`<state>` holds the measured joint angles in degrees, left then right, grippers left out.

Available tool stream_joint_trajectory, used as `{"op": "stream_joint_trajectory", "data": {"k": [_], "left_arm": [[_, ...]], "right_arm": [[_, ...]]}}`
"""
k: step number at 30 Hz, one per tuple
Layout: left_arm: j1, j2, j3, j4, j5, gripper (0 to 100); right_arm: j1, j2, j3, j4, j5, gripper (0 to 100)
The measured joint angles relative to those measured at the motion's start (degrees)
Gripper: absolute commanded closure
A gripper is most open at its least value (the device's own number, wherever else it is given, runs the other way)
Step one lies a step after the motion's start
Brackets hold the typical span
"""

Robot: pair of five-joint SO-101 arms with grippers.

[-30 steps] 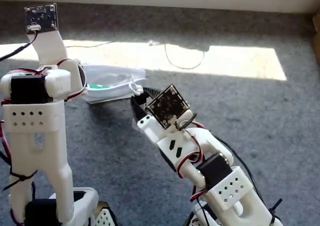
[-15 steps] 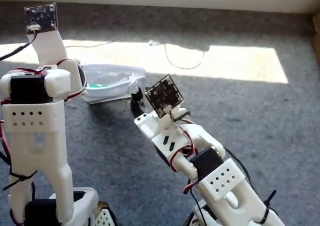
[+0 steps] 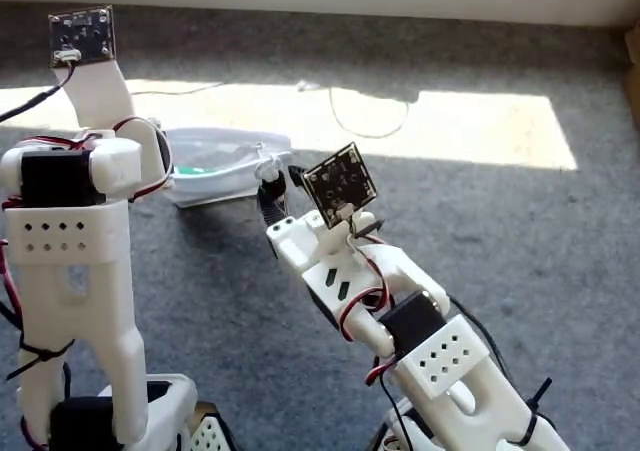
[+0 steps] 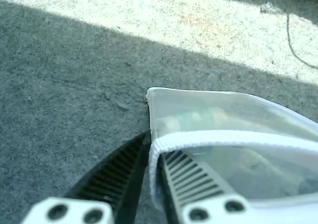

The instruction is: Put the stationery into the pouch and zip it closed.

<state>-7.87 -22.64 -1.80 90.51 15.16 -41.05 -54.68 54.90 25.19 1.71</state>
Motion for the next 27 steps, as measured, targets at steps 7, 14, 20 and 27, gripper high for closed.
{"op": "stream_joint_trajectory", "data": {"k": [7, 14, 20, 27], "left_arm": [[0.00, 0.00, 0.00, 0.00, 0.00, 99], [-0.18, 0.00, 0.00, 0.00, 0.00, 99], [-0.18, 0.00, 0.00, 0.00, 0.00, 99], [0.00, 0.00, 0.00, 0.00, 0.00, 99]], "right_arm": [[0.00, 0.00, 0.00, -1.85, 0.00, 84.8], [0.00, 0.00, 0.00, -6.07, 0.00, 84.8], [-0.35, 0.00, 2.20, -6.33, 0.00, 84.9], [-2.73, 0.09, 3.96, -6.33, 0.00, 84.9]]}}
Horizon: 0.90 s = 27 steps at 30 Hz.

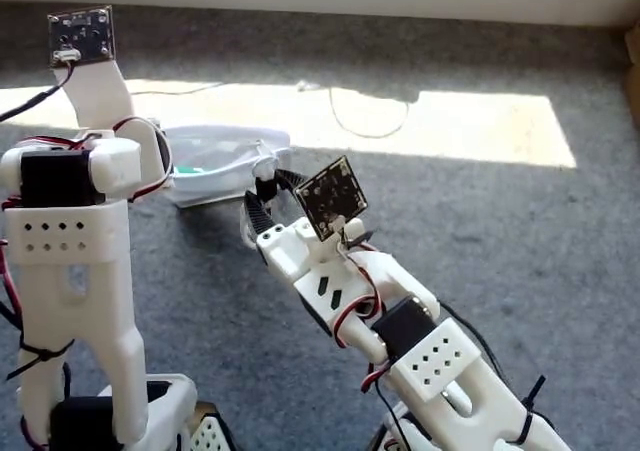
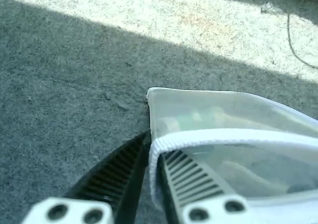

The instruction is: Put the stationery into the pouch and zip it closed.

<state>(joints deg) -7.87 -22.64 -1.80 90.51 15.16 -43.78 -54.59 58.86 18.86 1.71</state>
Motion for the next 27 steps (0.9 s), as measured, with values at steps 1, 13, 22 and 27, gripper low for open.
{"op": "stream_joint_trajectory", "data": {"k": [1, 13, 22, 27], "left_arm": [[0.00, 0.00, 0.00, 0.00, 0.00, 99], [0.00, 0.00, 0.00, 0.00, 0.00, 99], [0.00, 0.00, 0.00, 0.00, 0.00, 99], [-0.09, 0.00, 0.00, 0.00, 0.00, 99]], "right_arm": [[0.00, 0.00, 0.00, 0.00, 0.00, 84.9], [-0.09, 0.00, 0.00, 0.00, 0.00, 85.1], [-0.09, 0.00, 0.00, -4.13, 0.00, 85.2], [-0.09, 0.00, 0.00, -5.19, 0.00, 85.3]]}}
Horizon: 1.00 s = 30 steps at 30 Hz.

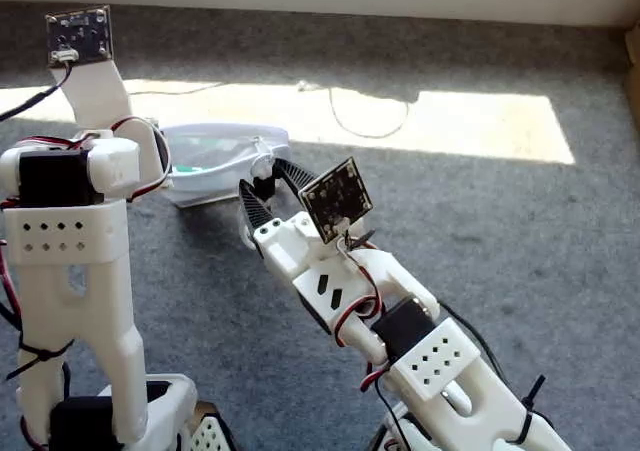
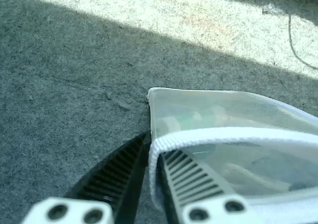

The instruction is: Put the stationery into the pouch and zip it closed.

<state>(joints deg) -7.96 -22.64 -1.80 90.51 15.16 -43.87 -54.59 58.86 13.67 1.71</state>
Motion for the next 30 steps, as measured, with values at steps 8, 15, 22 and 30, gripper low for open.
{"op": "stream_joint_trajectory", "data": {"k": [8, 15, 22, 30], "left_arm": [[0.09, 0.00, 0.00, 0.00, 0.00, 99], [0.09, 0.00, 0.00, 0.00, 0.00, 99], [0.09, 0.00, 0.00, 0.00, 0.00, 99], [0.09, 0.00, 0.00, 0.00, 0.00, 99]], "right_arm": [[0.00, 0.00, 1.93, 0.00, 0.00, 85.3], [0.00, 0.00, 2.02, 0.00, 0.00, 85.4], [0.09, 0.00, 2.02, 0.00, 0.00, 97.7], [0.09, 0.00, 2.02, 0.35, 3.16, 98.8]]}}
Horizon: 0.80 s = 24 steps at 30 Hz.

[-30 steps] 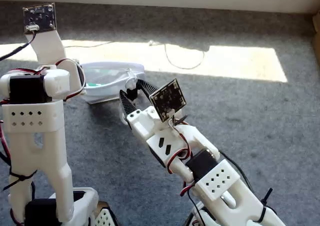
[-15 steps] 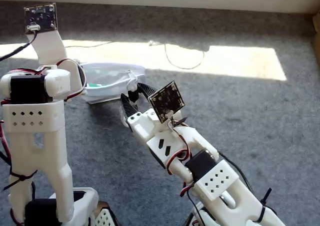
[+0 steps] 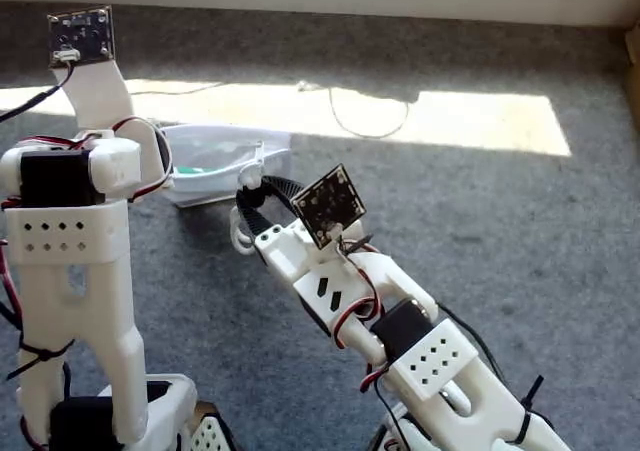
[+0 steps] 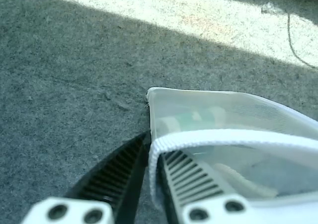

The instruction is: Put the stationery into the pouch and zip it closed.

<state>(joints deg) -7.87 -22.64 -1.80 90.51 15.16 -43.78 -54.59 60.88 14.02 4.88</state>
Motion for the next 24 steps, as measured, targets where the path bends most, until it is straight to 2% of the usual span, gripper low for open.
{"op": "stream_joint_trajectory", "data": {"k": [5, 13, 18, 24], "left_arm": [[0.00, 0.00, 0.09, 0.00, 0.00, 97], [0.09, 1.05, 1.14, 0.00, -3.08, 74], [-0.09, 0.97, 1.32, 0.00, -2.02, 72], [1.41, 0.97, 1.41, 0.00, -1.85, 72]], "right_arm": [[0.26, -0.88, -0.18, 8.35, 0.44, 98.8], [1.58, -9.14, -2.55, 25.41, 0.53, 98.8], [1.93, -16.53, -2.73, 36.31, 0.53, 98.8], [2.20, -21.80, -2.73, 43.60, 0.53, 98.8]]}}
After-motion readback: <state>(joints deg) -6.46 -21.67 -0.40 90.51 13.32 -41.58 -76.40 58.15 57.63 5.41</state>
